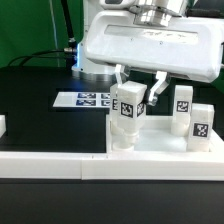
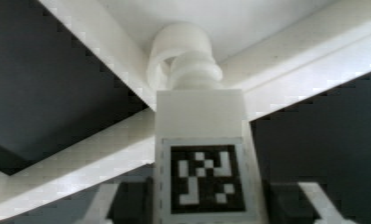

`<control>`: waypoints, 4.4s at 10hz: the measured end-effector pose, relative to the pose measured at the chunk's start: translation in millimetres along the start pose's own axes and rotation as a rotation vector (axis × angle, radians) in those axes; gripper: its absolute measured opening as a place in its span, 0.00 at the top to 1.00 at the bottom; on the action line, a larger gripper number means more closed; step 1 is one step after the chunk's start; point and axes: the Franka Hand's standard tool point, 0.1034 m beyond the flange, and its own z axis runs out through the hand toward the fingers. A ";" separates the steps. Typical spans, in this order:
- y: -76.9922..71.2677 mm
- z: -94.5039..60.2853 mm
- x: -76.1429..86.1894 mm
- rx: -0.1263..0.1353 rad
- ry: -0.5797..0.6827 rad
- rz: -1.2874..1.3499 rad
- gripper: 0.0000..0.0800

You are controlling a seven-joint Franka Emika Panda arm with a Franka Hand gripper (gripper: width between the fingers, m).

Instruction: Assemble square table

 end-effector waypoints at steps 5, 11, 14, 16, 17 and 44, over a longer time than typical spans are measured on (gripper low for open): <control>-9.7 1.0 -9.9 0.011 0.026 -0.006 0.64; -1.9 -0.1 4.7 0.009 0.045 -0.060 0.64; 6.8 4.1 9.9 -0.003 0.051 -0.072 0.64; 9.7 15.6 1.4 -0.022 0.055 -0.093 0.64; 10.2 17.9 -0.7 -0.026 0.055 -0.098 0.64; 33.1 -16.8 62.4 -0.099 -0.349 -0.045 0.19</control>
Offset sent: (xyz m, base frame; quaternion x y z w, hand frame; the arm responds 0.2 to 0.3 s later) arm -0.0049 0.0042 0.0064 -0.0373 0.1180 -0.0052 0.9923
